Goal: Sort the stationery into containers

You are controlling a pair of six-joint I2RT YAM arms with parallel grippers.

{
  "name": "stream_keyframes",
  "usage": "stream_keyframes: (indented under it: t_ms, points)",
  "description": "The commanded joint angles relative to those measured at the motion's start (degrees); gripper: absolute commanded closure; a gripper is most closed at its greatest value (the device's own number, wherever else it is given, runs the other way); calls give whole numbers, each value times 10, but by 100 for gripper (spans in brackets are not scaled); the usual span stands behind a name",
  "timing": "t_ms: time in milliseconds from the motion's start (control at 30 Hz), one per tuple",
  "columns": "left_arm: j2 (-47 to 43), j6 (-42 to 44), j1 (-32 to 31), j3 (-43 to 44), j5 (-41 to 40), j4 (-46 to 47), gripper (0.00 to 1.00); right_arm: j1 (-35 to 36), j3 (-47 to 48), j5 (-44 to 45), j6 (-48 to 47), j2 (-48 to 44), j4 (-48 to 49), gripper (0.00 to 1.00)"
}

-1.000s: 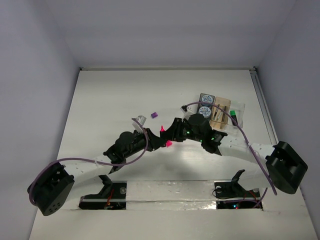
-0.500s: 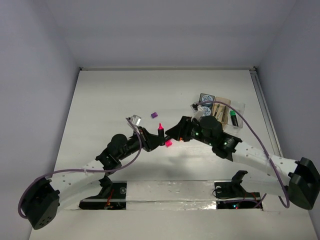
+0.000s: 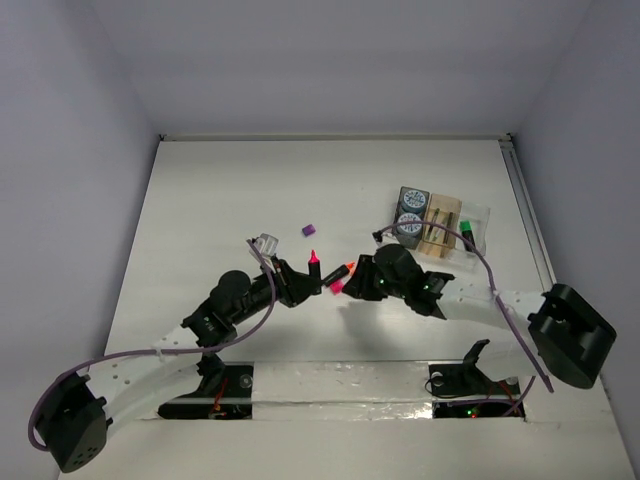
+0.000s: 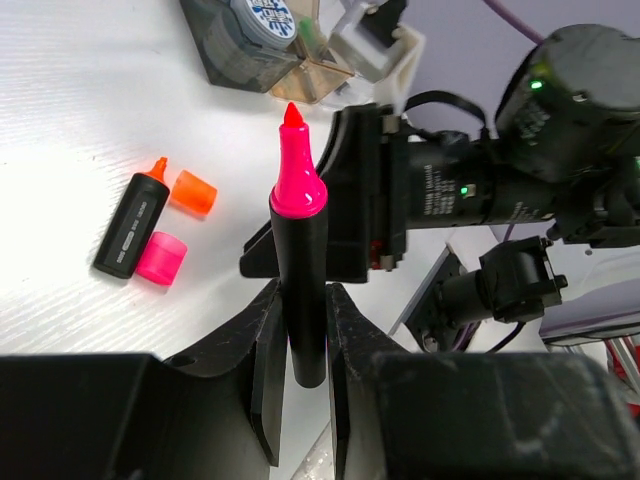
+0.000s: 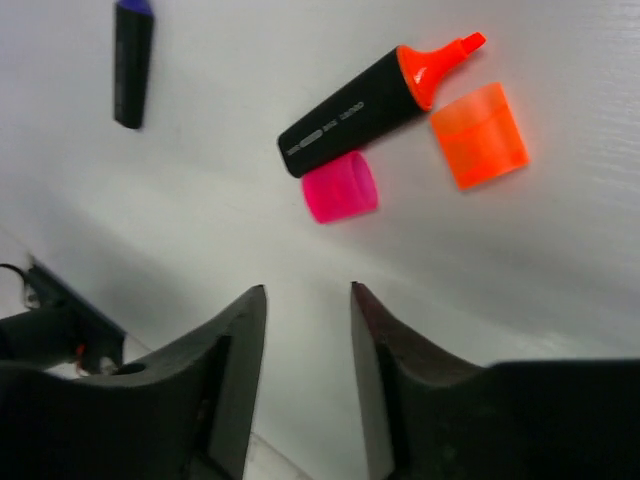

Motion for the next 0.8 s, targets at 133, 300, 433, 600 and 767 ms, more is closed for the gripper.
stream_keyframes:
  t_ms: [133, 300, 433, 600, 767]
  points:
    - [-12, 1, 4, 3, 2, 18, 100, 5, 57, 3, -3, 92, 27, 49]
    - [-9, 1, 4, 1, 0, 22, 100, 5, 72, 7, -10, 135, 33, 49]
    - [-6, 2, 4, -2, 1, 28, 100, 5, 86, 15, -18, 155, 28, 49]
    - [-5, 5, 4, -1, 1, 29, 100, 5, 96, -16, -22, 182, 54, 51]
    - [-5, 7, 4, 0, 2, 27, 100, 5, 111, -33, -23, 208, 72, 52]
